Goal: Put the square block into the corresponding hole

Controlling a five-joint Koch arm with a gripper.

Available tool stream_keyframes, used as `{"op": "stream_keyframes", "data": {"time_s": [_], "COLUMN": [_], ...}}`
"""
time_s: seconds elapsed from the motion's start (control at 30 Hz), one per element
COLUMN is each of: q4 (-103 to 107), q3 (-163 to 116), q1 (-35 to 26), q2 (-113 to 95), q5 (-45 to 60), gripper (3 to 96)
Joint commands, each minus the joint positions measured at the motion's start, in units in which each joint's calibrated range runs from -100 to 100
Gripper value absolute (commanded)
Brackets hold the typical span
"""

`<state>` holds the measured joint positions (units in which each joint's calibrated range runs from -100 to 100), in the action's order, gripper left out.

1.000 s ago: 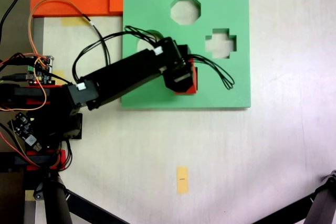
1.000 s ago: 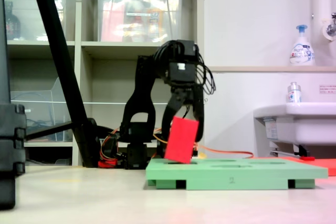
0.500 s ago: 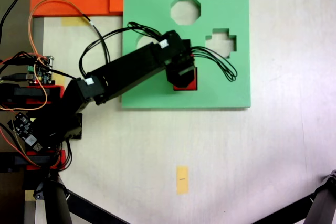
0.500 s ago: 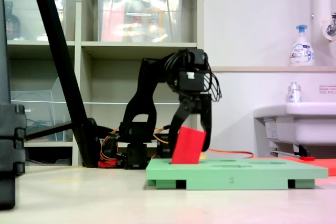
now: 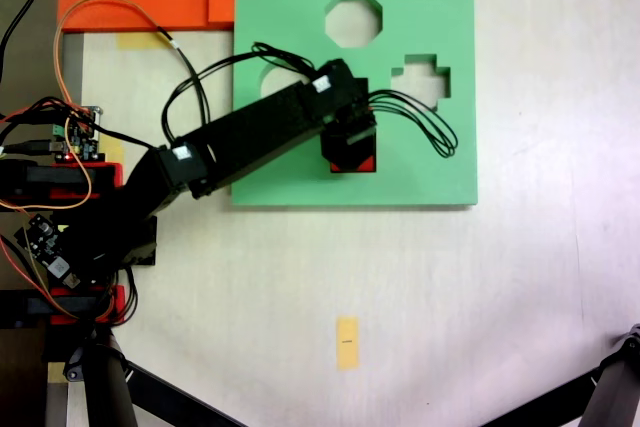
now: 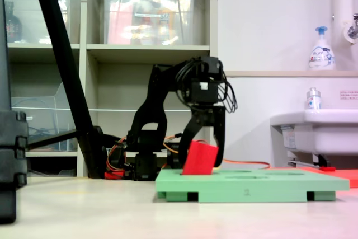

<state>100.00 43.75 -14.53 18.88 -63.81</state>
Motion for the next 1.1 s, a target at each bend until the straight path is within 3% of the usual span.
{"op": "stream_keyframes", "data": {"time_s": [0.03,0.4,0.57,0.7,0.87,0.97,1.1], "q4": [0.0,0.0,0.0,0.0,0.0,-3.2,-9.4], "q3": [1.5,1.7,7.0,11.3,11.5,11.2,10.2], "q1": [-0.1,0.8,0.7,1.0,3.7,5.6,7.7], "q2": [2.5,1.8,-10.4,-32.7,-63.7,-77.7,-83.5], "q5": [0.0,3.0,4.2,11.4,31.3,39.0,41.3], "gripper": [44.6,95.4,95.4,94.3,67.8,66.8,66.6]}}
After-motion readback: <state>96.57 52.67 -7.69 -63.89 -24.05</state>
